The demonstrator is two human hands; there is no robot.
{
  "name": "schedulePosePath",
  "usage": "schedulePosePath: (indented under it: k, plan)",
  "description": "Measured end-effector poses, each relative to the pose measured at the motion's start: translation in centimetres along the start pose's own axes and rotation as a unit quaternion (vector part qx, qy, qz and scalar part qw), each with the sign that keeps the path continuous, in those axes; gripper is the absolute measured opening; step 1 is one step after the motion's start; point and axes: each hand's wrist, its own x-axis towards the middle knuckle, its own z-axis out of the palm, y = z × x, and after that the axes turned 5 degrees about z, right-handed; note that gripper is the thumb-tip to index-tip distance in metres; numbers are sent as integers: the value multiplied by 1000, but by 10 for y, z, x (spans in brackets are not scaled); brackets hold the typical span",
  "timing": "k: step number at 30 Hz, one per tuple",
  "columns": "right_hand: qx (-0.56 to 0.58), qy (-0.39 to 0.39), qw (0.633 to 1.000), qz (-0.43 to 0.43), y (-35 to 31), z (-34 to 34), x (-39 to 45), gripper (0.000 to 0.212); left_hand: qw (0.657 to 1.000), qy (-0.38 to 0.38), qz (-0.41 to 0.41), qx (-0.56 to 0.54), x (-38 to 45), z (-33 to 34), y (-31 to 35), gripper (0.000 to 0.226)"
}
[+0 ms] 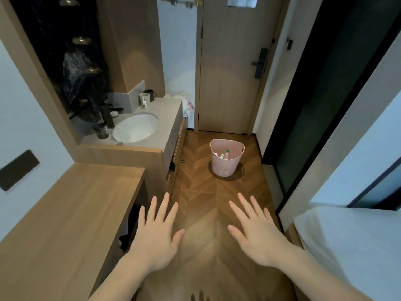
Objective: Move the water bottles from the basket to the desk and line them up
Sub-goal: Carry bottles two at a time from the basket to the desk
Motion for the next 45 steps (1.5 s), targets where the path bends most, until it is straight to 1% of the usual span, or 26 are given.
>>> schedulePosePath:
  k: [2,5,8,15,17,21,26,28,32,35,39,41,45]
  plan:
    - [3,-4,1000,24,16,-7,27,71,999,-3,36,1,44,-10,3,77]
    - [4,8,998,58,39,-14,67,71,997,8,74,-2,105,-21,12,76]
    - [12,6,997,79,61,-28,115,71,995,-10,102,14,169,-30,23,75]
    - [32,19,996,84,125,-61,244,71,992,-25,125,20,328,-39,55,74]
    - [31,9,996,85,148,-68,285,71,992,-30,119,21,372,-41,62,74]
    - [35,-42,995,81,189,-92,362,71,996,-42,77,12,451,-45,68,74]
    - [17,-95,994,59,226,-126,465,70,997,-73,25,-4,529,-53,71,73]
    - [36,-94,994,44,236,-135,500,68,997,-74,11,-16,559,-53,69,74]
    - [50,-100,993,36,256,-147,568,67,994,-104,-8,-30,628,-42,65,71]
    - [69,-103,991,46,276,-153,622,68,995,-95,-8,-36,689,-28,64,71]
    - [67,-125,988,65,306,-162,695,68,993,-109,-7,-54,776,-10,58,69]
    - [73,-143,983,83,319,-166,731,69,990,-125,-1,-65,817,-5,57,69]
    - [92,-145,980,102,350,-175,799,69,984,-168,26,-55,906,3,60,69]
